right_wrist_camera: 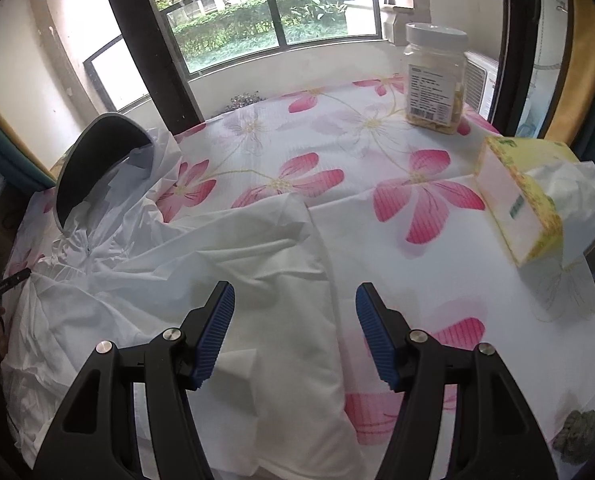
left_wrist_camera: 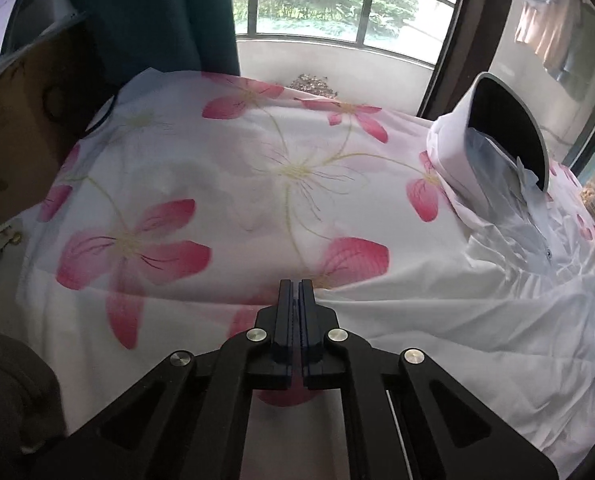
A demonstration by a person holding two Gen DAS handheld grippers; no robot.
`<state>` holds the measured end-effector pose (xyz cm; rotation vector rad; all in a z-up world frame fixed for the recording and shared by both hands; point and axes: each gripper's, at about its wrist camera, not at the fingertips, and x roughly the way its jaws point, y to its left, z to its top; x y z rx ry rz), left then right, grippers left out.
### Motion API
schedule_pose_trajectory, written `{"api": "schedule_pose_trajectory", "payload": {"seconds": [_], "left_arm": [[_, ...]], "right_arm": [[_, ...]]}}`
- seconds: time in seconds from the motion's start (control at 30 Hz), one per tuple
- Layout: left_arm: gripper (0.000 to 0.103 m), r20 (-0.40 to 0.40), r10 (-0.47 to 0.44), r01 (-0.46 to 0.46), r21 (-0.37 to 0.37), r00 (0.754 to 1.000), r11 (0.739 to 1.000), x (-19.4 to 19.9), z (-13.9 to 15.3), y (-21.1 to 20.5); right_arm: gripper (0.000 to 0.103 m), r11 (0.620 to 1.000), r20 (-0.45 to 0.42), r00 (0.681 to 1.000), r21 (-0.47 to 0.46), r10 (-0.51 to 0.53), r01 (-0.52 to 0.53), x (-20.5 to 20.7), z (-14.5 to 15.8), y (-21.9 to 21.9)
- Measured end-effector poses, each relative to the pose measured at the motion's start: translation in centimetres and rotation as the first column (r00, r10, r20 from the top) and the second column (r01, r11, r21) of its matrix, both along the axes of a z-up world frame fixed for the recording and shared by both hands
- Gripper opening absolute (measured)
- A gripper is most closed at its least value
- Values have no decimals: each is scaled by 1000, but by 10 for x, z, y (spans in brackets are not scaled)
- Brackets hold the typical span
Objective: Fold large clothes
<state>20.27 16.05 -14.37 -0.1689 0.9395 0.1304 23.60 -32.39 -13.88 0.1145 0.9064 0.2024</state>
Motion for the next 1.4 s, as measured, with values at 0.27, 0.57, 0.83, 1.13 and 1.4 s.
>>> {"api": "schedule_pose_trajectory", "payload": {"seconds": [0.27, 0.57, 0.83, 1.13, 1.4], "left_arm": [[18, 12, -19, 19, -63, 1000, 998, -22, 16, -9], [28, 32, -98, 101, -118, 995, 988, -58, 28, -55], [28, -11, -112, 109, -146, 994, 983, -74, -3, -78], [28, 33, -68, 71, -98, 997, 993, -80, -5, -89], [28, 42, -23, 28, -127, 999, 992, -86, 1, -86]], "right_arm": [[63, 999, 20, 999, -6, 46, -46, -1, 7, 19], [63, 997, 10, 997, -20, 79, -79, -25, 3, 30], [63, 994, -13, 995, -40, 97, -97, -40, -6, 36], [67, 987, -42, 992, -101, 121, -125, -48, -20, 48], [103, 961, -51, 982, -203, 183, -190, -54, -32, 70]]}}
